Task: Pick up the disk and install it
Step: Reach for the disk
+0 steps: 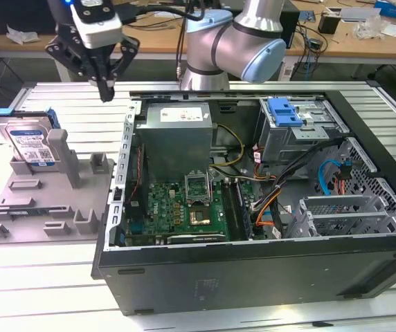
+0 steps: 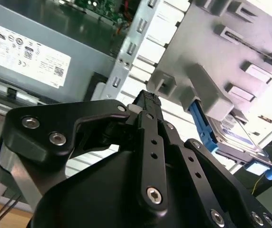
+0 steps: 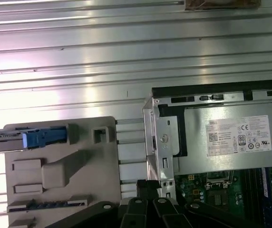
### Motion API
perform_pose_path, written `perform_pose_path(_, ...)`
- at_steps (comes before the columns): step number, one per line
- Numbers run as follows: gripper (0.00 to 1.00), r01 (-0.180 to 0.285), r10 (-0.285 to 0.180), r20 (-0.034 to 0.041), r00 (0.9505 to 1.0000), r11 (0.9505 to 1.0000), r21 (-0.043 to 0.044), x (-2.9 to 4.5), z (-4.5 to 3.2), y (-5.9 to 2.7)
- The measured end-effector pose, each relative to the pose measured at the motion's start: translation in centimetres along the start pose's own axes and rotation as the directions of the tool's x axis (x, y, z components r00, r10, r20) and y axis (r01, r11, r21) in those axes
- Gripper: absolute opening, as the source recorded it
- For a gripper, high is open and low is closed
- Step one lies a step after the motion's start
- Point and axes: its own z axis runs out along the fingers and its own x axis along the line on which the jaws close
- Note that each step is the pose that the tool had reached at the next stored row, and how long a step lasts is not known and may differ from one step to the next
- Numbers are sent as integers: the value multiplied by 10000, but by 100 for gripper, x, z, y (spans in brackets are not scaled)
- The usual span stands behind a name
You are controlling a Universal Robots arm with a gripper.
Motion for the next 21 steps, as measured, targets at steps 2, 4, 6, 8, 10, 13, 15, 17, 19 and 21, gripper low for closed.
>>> perform_pose_path(2, 11, -1, 1, 0, 10000, 10000, 1, 79, -1, 18)
perform_pose_path(4, 11, -7, 7, 0, 10000, 10000, 0, 182, -1, 42)
perform_pose_path(6, 11, -12, 12, 1, 10000, 10000, 1, 249, -2, 58)
perform_pose_path(8, 11, -15, 15, 0, 10000, 10000, 0, 320, -2, 75)
perform_pose_path(10, 11, -19, 19, 1, 10000, 10000, 1, 385, -2, 91)
perform_pose_path(13, 11, -36, 36, 2, 10000, 10000, 1, 518, -2, 125)
perform_pose_path(15, 11, -55, 55, 3, 10000, 10000, 1, 568, -1, 141)
perform_pose_path(17, 11, -71, 71, 4, 10000, 10000, 2, 606, 0, 152)
perform_pose_path(19, 11, -82, 82, 3, 10000, 10000, 2, 656, 0, 164)
perform_pose_path(21, 11, -86, 86, 4, 10000, 10000, 2, 731, 0, 180)
